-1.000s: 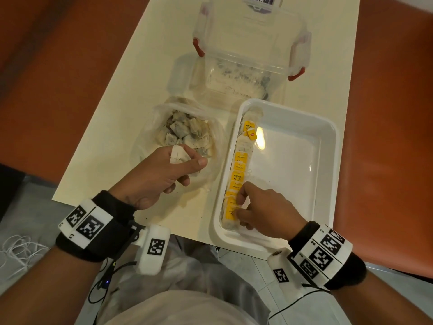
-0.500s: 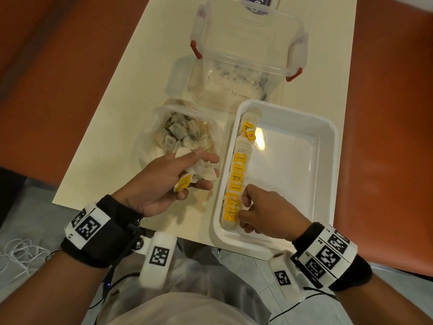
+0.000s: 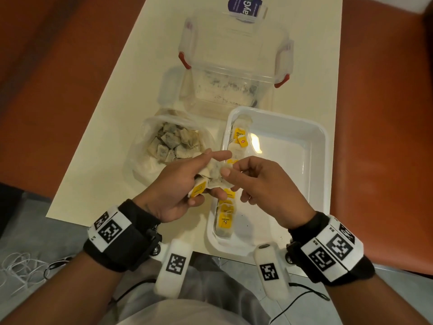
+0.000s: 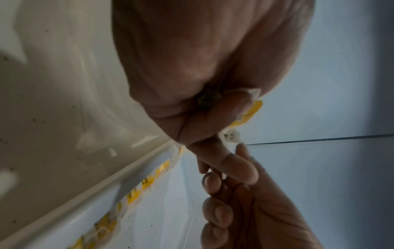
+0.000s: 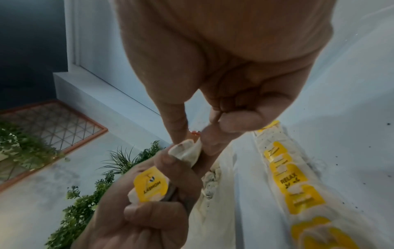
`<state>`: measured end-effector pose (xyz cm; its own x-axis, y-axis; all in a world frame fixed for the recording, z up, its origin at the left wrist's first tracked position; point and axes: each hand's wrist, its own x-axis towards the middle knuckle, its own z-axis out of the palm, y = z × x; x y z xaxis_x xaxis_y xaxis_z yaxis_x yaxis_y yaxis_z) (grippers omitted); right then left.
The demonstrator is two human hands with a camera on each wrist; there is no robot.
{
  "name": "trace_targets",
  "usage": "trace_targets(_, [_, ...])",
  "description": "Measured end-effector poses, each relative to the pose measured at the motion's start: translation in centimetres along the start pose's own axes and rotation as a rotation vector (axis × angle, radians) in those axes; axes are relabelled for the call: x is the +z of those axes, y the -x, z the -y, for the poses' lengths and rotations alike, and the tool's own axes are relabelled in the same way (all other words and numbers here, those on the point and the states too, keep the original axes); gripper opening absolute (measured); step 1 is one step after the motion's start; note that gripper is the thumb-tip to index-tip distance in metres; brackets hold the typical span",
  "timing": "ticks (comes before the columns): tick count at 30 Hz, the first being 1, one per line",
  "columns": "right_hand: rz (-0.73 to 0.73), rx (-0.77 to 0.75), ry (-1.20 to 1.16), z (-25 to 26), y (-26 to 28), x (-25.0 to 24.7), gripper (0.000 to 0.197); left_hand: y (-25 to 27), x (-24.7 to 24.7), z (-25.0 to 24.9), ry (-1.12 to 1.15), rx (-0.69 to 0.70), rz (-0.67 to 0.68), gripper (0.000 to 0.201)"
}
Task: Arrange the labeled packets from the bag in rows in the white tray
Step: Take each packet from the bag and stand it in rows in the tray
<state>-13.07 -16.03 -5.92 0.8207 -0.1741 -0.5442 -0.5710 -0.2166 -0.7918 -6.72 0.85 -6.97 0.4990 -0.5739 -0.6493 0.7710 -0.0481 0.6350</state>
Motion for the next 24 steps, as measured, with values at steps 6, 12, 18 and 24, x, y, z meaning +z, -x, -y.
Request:
trace_targets(6, [-0.004,0.026,-0.118,-0.2,-0.3,-0.9,0.01,-1.0,0.4,-0.2,0.022,0.005,-0.013,0.04])
trace_targets(12, [-0.038,0.026,-0.301,0.4,-0.5,-2.4,0.005,-1.7,0.0,-0.5,-0.035,0.025,-0.114,0.025])
trace_targets(18, [-0.019,0.018,-0.423,0.7,-0.9,-3.2,0.011,-2.0,0.9,-0.8,-0.192,0.051,-0.052,0.02])
trace_targets(24, [-0.016,-0.003,-0.364,0.0,-1.0,-3.3,0.016,-2.8,1.7,-0.6,-0.254,0.079,-0.112,0.01])
